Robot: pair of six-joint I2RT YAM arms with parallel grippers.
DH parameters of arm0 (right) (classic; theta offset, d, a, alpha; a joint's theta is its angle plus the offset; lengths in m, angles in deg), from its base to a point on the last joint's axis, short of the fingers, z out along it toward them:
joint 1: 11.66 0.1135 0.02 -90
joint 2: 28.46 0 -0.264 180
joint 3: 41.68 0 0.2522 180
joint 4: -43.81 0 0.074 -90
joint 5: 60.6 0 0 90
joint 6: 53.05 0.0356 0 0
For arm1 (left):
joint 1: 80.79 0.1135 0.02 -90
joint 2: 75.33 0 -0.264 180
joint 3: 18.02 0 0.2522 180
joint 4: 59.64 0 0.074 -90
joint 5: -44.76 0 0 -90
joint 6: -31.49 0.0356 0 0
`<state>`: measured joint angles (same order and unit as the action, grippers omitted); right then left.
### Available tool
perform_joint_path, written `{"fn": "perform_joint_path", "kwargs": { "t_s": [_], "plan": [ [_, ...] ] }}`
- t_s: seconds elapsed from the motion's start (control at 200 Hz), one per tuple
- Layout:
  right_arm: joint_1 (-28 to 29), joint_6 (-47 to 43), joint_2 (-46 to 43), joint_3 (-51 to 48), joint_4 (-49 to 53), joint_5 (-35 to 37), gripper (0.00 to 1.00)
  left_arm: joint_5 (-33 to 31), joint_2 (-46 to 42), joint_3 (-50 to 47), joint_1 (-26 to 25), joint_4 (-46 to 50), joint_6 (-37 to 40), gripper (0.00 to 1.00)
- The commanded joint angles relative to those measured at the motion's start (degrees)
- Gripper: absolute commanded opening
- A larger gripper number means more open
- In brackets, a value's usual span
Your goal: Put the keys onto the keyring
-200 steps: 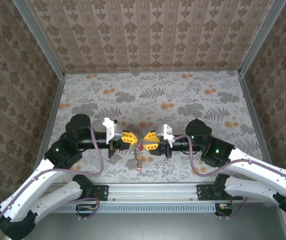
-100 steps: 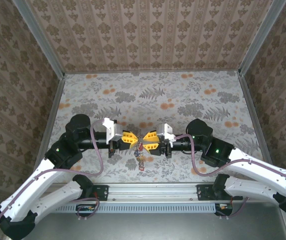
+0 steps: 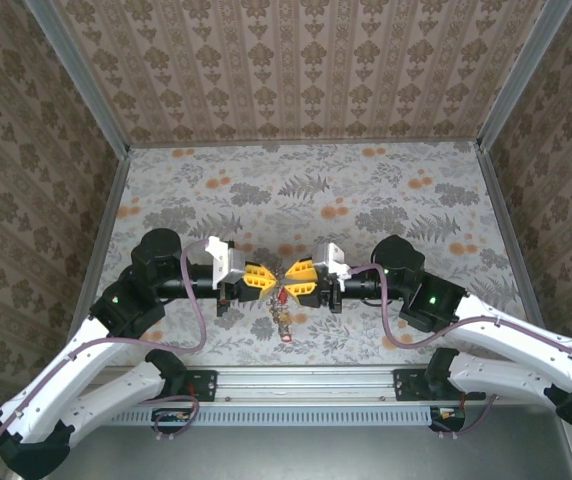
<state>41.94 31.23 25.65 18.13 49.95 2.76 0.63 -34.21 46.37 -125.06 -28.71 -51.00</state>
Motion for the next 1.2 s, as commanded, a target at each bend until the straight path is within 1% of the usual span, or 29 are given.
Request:
{"fn": "perform_joint_path", "kwargs": {
  "t_s": [0.0,0.495,0.84,0.93,1.05,1.195],
  "plan": [
    [-0.3,0.6,0.7,2.4,-2.2,-2.0,0.28,1.9,-1.1,-0.1,-0.3,-2.0,-0.3,0.0],
    [-0.3,0.6,2.0,2.7,-3.6,-3.4,0.26,1.9,-0.9,-0.3,-0.5,-1.9,-0.4,0.0],
    [-0.2,0.7,3.5,3.1,-3.7,-4.4,0.17,1.7,-0.9,-0.5,-0.6,-2.7,-0.6,0.0],
    [-0.2,0.7,3.9,3.0,-3.7,-4.5,0.17,1.6,-1.0,-1.1,-0.6,-4.4,-1.2,0.0],
    [-0.1,0.5,4.2,3.1,-3.5,-3.7,0.15,1.4,-1.0,-3.1,-0.7,-9.8,-3.5,0.0],
    [-0.1,-0.2,3.7,3.6,-1.7,-0.6,0.08,0.0,-1.3,-4.9,-0.7,-13.2,-5.1,0.0]
  ]
}}
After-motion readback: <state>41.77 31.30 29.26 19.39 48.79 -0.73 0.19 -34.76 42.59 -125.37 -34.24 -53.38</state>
